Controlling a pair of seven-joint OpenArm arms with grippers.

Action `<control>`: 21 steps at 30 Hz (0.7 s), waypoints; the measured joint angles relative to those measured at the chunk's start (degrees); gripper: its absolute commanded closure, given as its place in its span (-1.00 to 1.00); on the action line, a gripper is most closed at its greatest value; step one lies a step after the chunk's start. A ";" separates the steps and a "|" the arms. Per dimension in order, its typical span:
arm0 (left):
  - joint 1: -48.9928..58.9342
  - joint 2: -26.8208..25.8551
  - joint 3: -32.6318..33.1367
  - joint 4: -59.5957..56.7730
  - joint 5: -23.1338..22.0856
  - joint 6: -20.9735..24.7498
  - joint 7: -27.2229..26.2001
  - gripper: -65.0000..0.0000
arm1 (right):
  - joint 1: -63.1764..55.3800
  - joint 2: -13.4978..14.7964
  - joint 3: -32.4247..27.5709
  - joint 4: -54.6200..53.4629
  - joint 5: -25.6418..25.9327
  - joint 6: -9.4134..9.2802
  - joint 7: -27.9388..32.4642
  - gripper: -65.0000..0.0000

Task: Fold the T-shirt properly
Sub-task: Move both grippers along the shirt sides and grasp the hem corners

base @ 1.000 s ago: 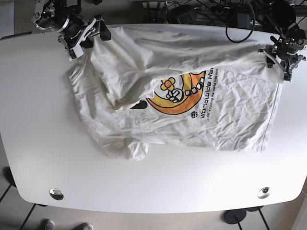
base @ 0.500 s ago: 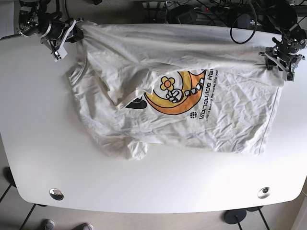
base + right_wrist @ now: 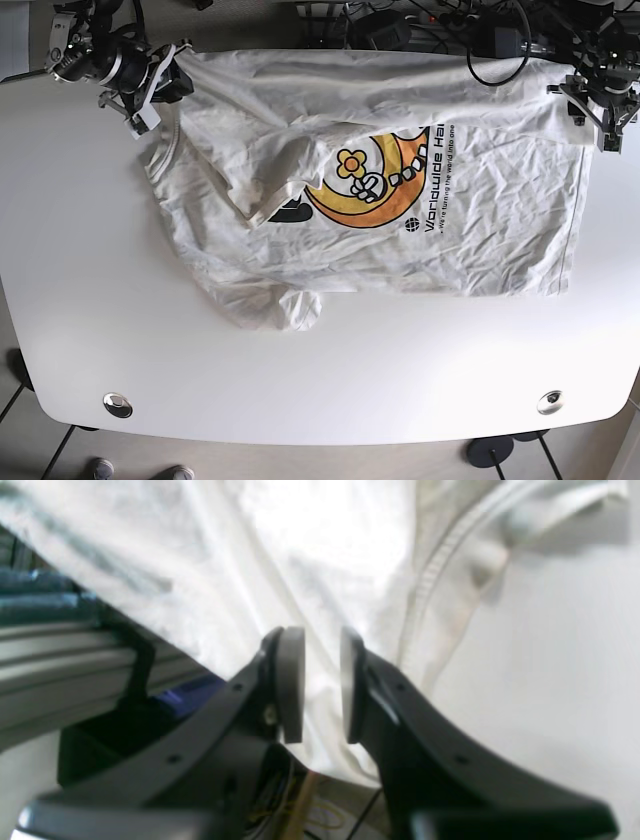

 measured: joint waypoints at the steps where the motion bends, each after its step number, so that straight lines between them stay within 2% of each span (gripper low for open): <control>1: 0.00 0.24 0.00 0.00 0.04 -0.02 0.35 0.18 | 0.63 -0.72 -0.02 -0.04 -0.02 0.00 -0.22 0.64; 3: -1.33 0.46 -0.13 0.00 0.44 -0.02 1.01 0.18 | 2.73 -1.16 -0.02 -0.07 0.20 0.02 -0.13 0.64; 6: -7.13 0.35 -0.07 -0.07 0.66 -0.02 0.61 0.13 | 7.82 -0.35 0.61 -0.98 -0.96 0.02 0.02 0.64; 9: -13.75 0.04 3.19 -0.72 0.92 0.22 0.55 -0.23 | 17.51 -0.13 0.26 -6.29 -8.76 0.00 -0.15 0.64; 11: -16.26 0.04 6.78 -1.62 0.76 0.20 0.50 -0.29 | 24.41 -0.76 0.20 -10.88 -13.81 0.00 0.07 0.63; 12: -17.66 0.07 8.26 -2.47 0.66 0.15 0.52 -0.29 | 28.02 -1.22 0.31 -13.79 -16.33 0.02 0.46 0.56; 13: -20.55 0.04 9.94 -4.09 0.70 0.17 0.55 -0.30 | 33.14 -1.90 0.31 -18.29 -20.61 0.02 1.60 0.31; 17: -27.47 -0.02 14.05 -8.92 0.74 1.27 0.55 -0.31 | 45.59 -2.47 0.31 -32.76 -29.22 0.02 8.79 -0.71; 18: -28.41 0.00 14.95 -9.42 0.74 2.58 0.55 -0.31 | 48.00 -2.34 0.31 -36.79 -30.51 0.04 10.67 -0.80; 21: -30.51 -0.20 17.49 -10.03 0.68 4.50 0.50 -0.31 | 55.63 -1.81 0.31 -53.48 -33.31 0.00 20.33 -0.71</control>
